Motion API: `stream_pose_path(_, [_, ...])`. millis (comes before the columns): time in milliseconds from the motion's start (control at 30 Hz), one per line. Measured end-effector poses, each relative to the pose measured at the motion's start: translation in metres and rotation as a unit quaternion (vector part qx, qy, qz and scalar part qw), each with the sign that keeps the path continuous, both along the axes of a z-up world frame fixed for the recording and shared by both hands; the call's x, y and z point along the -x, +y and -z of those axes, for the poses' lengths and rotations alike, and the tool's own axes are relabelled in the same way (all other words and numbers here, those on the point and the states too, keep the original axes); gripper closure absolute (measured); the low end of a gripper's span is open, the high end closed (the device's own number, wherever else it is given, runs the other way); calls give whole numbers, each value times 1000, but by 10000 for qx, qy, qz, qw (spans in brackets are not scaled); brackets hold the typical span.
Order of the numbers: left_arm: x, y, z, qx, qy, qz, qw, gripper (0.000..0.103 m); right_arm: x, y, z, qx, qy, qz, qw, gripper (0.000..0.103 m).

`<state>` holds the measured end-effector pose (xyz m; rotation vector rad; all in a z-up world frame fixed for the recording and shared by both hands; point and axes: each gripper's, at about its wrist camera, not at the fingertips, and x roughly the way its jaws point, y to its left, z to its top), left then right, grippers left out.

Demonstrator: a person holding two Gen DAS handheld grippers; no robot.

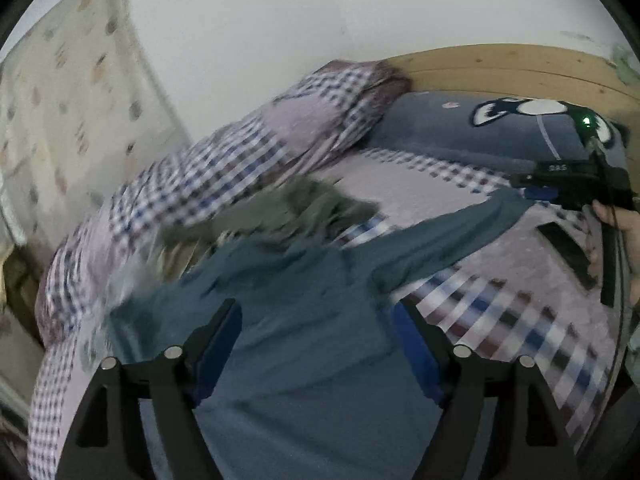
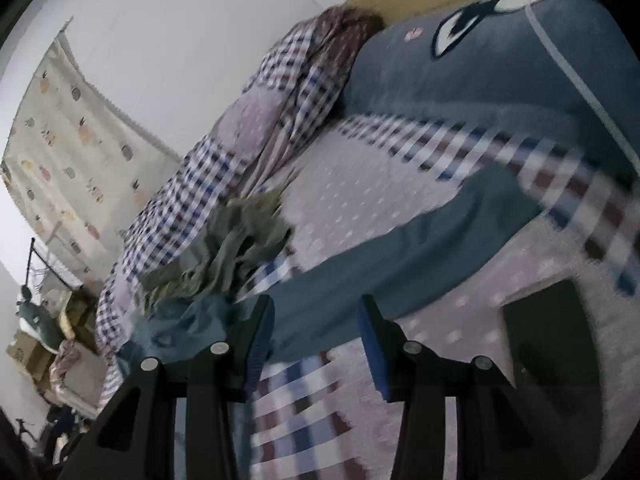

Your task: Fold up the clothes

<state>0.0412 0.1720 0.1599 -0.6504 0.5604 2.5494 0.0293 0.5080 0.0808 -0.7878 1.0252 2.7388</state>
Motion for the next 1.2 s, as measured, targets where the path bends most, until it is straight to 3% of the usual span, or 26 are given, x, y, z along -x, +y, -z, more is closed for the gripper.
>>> stream_pose_path(200, [-7,94,-6,187,64,631,9978,19,-36,55,-4,79,100,684,9976,52])
stream_pose_path(367, [0,174,9,109,-309,1093,9935,19,-79,112,4,347,76,1477,9884,49])
stream_pose_path(600, [7,276,41,158,-721,1647,9836,19,-127,156,-4,262,301,2186,9750,49])
stream_pose_path(933, [32,382,84,281,-1342,1627,9771,19,-154,189,11,724,392,2404,9672,49])
stream_pose_path(1133, [36,437,109,764,-1227,1654,9756,24,-162,197,16,912,491,2359,9662,50])
stream_pose_path(1200, [38,450,117,942,-1198,1614,9750,31,-164,200,18,958,526,2321,9665,50])
